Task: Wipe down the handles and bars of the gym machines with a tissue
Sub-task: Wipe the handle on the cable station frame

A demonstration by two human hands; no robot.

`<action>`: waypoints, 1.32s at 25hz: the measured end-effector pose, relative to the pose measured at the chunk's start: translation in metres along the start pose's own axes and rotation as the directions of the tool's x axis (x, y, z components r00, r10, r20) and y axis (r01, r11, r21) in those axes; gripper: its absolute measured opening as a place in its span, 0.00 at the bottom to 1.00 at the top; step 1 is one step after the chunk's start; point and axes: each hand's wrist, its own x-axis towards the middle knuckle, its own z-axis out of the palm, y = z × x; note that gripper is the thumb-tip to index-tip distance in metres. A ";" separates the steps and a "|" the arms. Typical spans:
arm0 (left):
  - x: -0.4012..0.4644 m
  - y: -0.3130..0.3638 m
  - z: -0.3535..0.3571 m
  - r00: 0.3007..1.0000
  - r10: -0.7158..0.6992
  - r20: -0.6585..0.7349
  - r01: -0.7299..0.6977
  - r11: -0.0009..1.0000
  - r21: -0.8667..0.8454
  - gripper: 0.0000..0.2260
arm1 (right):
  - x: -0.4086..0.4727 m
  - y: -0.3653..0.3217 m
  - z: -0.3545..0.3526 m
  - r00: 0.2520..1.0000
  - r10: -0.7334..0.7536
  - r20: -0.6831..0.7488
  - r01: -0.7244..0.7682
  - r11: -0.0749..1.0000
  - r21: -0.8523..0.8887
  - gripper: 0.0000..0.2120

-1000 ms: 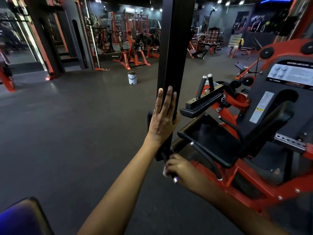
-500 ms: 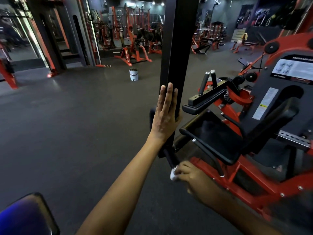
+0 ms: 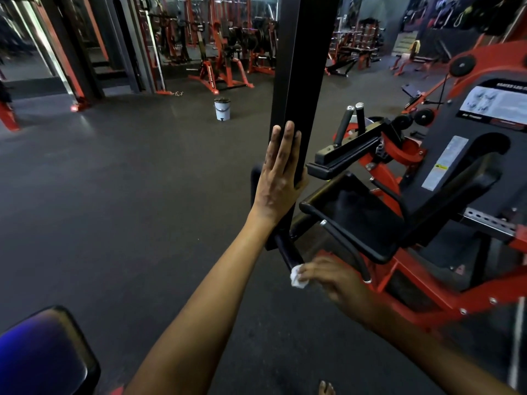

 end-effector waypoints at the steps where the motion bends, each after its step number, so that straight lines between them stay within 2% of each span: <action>1: 0.000 0.000 0.001 1.000 0.000 -0.002 0.000 1.000 -0.005 0.42 | 0.001 0.002 0.004 0.984 0.143 -0.109 -0.137 0.988 0.066 0.13; 2: 0.000 0.000 0.001 1.000 0.000 -0.005 0.000 1.000 -0.008 0.42 | 0.006 -0.002 0.014 0.934 0.311 -0.177 -0.294 0.949 0.116 0.11; 3: -0.001 0.001 0.001 1.000 -0.001 -0.008 0.001 1.000 -0.007 0.42 | 0.011 -0.009 0.028 0.881 0.416 -0.224 -0.397 0.909 0.127 0.13; 4: -0.001 0.001 0.001 1.000 0.000 -0.011 0.000 1.000 -0.002 0.42 | 0.012 -0.017 0.041 0.874 0.408 -0.266 -0.405 0.912 0.068 0.14; 6: -0.002 -0.001 0.001 1.000 0.002 -0.002 -0.002 1.000 -0.006 0.41 | 0.004 -0.030 0.057 0.927 0.255 -0.275 -0.282 0.957 -0.063 0.13; 7: -0.002 -0.001 0.000 1.000 0.004 -0.004 -0.004 1.000 -0.004 0.42 | 0.004 -0.036 0.057 0.912 0.298 -0.281 -0.304 0.952 0.023 0.12; 8: -0.002 -0.001 0.000 1.000 0.004 -0.013 -0.004 1.000 0.003 0.42 | 0.009 -0.038 0.053 0.860 0.427 -0.280 -0.388 0.903 0.185 0.10; 9: -0.002 -0.001 0.000 1.000 0.002 -0.019 -0.002 1.000 0.003 0.42 | 0.017 -0.036 0.052 0.777 0.587 -0.228 -0.493 0.792 0.361 0.10; 10: -0.002 0.000 0.000 1.000 -0.002 -0.020 0.002 1.000 -0.005 0.42 | 0.026 -0.032 0.049 0.676 0.722 -0.146 -0.564 0.634 0.529 0.09; 11: -0.002 0.000 0.000 1.000 -0.006 -0.021 0.005 1.000 -0.011 0.42 | 0.035 -0.029 0.043 0.585 0.811 -0.011 -0.577 0.426 0.697 0.10; 12: -0.002 0.001 0.000 1.000 -0.009 -0.027 0.009 1.000 -0.008 0.42 | 0.045 -0.029 0.035 0.529 0.827 0.193 -0.533 0.147 0.833 0.11; 13: -0.002 0.001 0.000 0.999 -0.012 -0.030 0.012 1.000 -0.002 0.42 | 0.053 -0.030 0.027 0.503 0.774 0.385 -0.485 -0.115 0.867 0.13; 14: -0.003 0.000 -0.001 0.999 -0.013 -0.030 0.013 1.000 0.001 0.41 | 0.060 -0.026 0.022 0.474 0.723 0.503 -0.463 -0.281 0.841 0.13; 15: -0.003 0.000 -0.001 0.999 -0.012 -0.030 0.012 1.000 0.002 0.41 | 0.070 -0.020 0.020 0.448 0.709 0.544 -0.472 -0.329 0.818 0.13; 16: -0.003 -0.001 -0.002 0.999 -0.010 -0.031 0.011 1.000 0.008 0.40 | 0.080 -0.012 0.020 0.431 0.721 0.543 -0.497 -0.312 0.809 0.14; 18: -0.003 0.000 -0.002 1.000 -0.010 -0.028 0.010 1.000 0.018 0.39 | 0.091 -0.009 0.021 0.477 0.714 0.512 -0.541 -0.221 0.812 0.14; 22: -0.004 -0.001 -0.002 1.000 -0.013 -0.027 0.014 1.000 0.020 0.40 | 0.047 0.001 0.026 0.532 0.729 0.431 -0.700 0.093 0.708 0.10; 23: -0.004 -0.001 -0.001 0.999 -0.016 -0.030 0.017 1.000 0.025 0.40 | 0.035 0.001 0.027 0.555 0.722 0.413 -0.681 0.110 0.724 0.10; 25: -0.005 0.001 -0.001 0.999 -0.023 -0.029 0.024 0.999 0.026 0.39 | 0.039 0.006 0.027 0.559 0.744 0.366 -0.569 0.022 0.822 0.10; 26: -0.005 0.001 -0.001 0.999 -0.028 -0.025 0.028 0.999 0.021 0.39 | 0.054 0.007 0.026 0.572 0.767 0.290 -0.503 0.049 0.863 0.08; 27: -0.004 0.001 -0.001 0.999 -0.031 -0.026 0.032 0.999 0.025 0.40 | 0.069 0.004 0.026 0.597 0.779 0.191 -0.474 0.151 0.867 0.07; 28: -0.004 0.002 -0.002 0.999 -0.035 -0.029 0.036 0.999 0.035 0.40 | 0.079 0.001 0.028 0.648 0.758 0.082 -0.466 0.308 0.829 0.09; 30: -0.005 0.001 -0.002 0.999 -0.037 -0.031 0.038 0.998 0.053 0.41 | 0.072 -0.007 0.030 0.745 0.656 -0.120 -0.461 0.637 0.617 0.14; 33: -0.006 0.000 -0.001 0.999 -0.037 -0.026 0.038 0.998 0.050 0.41 | 0.021 -0.023 0.024 0.890 0.413 -0.193 -0.338 0.881 0.330 0.13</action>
